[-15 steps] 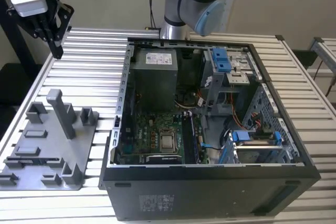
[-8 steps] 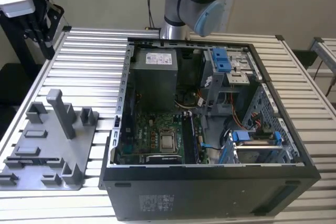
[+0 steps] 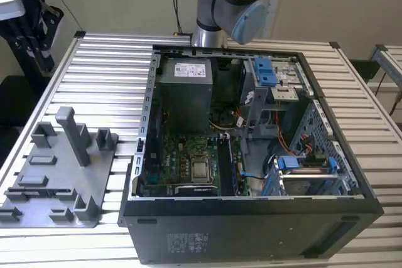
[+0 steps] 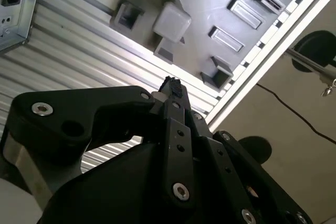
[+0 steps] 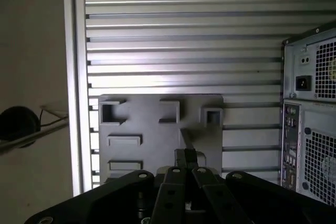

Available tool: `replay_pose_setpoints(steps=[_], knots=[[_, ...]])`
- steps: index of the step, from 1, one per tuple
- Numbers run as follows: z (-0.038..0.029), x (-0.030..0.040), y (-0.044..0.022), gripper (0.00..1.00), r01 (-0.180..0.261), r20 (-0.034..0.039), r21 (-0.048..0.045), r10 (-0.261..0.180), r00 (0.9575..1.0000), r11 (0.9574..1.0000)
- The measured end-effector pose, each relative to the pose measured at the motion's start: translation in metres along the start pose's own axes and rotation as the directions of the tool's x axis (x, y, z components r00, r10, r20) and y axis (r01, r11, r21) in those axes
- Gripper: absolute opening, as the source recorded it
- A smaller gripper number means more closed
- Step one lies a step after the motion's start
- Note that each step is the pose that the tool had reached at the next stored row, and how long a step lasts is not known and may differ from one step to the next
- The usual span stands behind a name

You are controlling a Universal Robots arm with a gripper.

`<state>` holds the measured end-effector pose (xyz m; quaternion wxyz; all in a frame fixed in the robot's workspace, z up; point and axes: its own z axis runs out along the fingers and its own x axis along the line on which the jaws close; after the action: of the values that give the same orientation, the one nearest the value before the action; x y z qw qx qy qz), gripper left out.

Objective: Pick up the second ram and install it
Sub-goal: 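Reach for the second ram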

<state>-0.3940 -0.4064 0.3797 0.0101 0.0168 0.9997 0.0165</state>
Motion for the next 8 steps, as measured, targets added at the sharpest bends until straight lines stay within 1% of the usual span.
replay_pose_setpoints(steps=[2,4,8], knots=[[0.0002,0.0053,-0.0004,0.11,0.001,-0.0001,0.0003,-0.001,1.0,1.0],[0.0002,0.0084,-0.0006,0.11,0.003,-0.0002,0.0006,-0.003,1.0,1.0],[0.0003,0.0087,-0.0006,0.11,0.003,-0.0001,0.0005,-0.003,1.0,1.0]])
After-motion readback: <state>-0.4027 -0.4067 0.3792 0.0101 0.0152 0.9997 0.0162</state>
